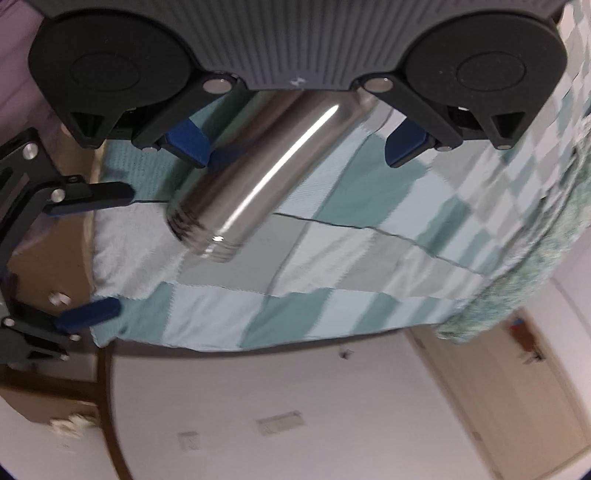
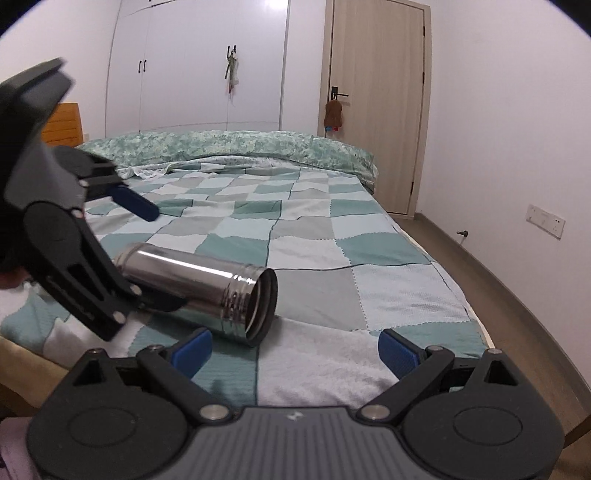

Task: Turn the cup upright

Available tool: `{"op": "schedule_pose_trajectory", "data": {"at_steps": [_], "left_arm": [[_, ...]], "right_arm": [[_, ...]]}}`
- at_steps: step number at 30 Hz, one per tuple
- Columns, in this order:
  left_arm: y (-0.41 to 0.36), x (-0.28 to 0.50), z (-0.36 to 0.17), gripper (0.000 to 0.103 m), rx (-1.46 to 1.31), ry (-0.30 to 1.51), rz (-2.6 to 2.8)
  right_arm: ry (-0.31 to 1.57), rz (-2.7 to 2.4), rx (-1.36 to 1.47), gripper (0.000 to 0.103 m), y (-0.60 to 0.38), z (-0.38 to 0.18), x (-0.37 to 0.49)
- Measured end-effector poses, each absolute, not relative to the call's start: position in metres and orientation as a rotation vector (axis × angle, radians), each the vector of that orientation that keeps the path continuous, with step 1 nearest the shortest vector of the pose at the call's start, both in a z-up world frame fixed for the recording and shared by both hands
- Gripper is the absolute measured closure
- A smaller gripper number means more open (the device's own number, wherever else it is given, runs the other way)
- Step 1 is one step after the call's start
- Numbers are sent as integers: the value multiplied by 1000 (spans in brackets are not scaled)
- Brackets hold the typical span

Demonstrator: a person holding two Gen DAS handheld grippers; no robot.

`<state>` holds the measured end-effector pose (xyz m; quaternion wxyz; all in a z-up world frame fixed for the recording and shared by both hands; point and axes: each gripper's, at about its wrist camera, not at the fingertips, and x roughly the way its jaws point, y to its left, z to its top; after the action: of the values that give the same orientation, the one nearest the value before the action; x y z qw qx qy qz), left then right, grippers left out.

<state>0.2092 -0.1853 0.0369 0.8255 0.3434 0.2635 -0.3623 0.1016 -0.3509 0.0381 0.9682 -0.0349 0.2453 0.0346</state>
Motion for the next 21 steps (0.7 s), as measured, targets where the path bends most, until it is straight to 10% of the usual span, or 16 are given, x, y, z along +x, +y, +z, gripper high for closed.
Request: {"op": "schedule_pose_trajectory", "data": {"at_steps": [12, 21], "left_arm": [[-208, 234, 32, 25, 793, 837, -679], [-187, 247, 52, 34, 346, 1226, -336]], "right_arm": [[499, 98, -76, 6, -361, 34, 118], [474, 105, -50, 6, -370, 39, 122]]}}
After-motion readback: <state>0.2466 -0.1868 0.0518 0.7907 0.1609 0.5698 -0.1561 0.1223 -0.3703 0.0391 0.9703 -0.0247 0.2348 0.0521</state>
